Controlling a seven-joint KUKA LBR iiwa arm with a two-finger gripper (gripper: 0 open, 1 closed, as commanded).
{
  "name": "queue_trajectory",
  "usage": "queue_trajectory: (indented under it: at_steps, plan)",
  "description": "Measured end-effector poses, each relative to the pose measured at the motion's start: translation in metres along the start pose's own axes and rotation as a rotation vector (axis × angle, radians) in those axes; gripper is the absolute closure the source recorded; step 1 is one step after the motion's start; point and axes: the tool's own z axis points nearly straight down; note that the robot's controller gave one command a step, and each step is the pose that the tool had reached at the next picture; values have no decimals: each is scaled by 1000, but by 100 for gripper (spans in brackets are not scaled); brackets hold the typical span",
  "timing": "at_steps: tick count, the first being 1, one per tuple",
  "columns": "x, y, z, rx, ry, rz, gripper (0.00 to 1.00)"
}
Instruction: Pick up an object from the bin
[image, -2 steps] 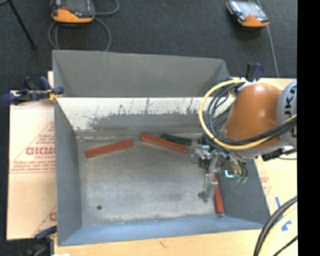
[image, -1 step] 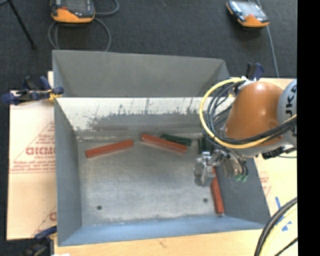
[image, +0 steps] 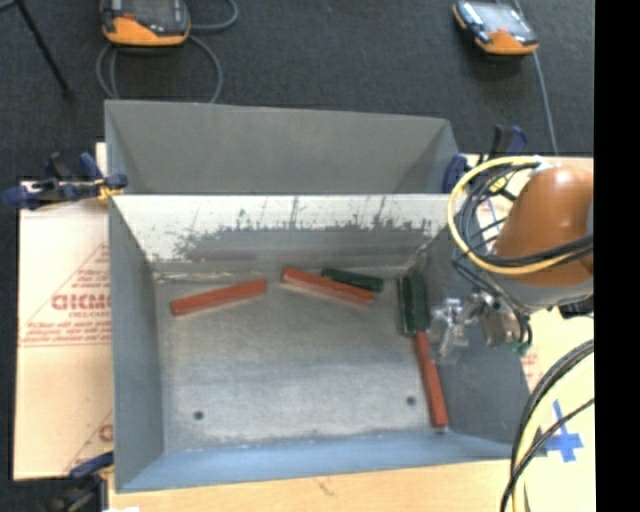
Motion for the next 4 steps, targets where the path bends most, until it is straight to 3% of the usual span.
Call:
queue_trajectory:
  at_steps: [1, 2, 3, 4]
  plan:
    - [0, 4, -2, -2, -1, -7, 0]
    - [-67, 16, 75, -1, -5, -487, 0]
    - [-115, -9, 75, -9, -2, -439, 0]
    - [-117, -4, 75, -22, -1, -672, 0]
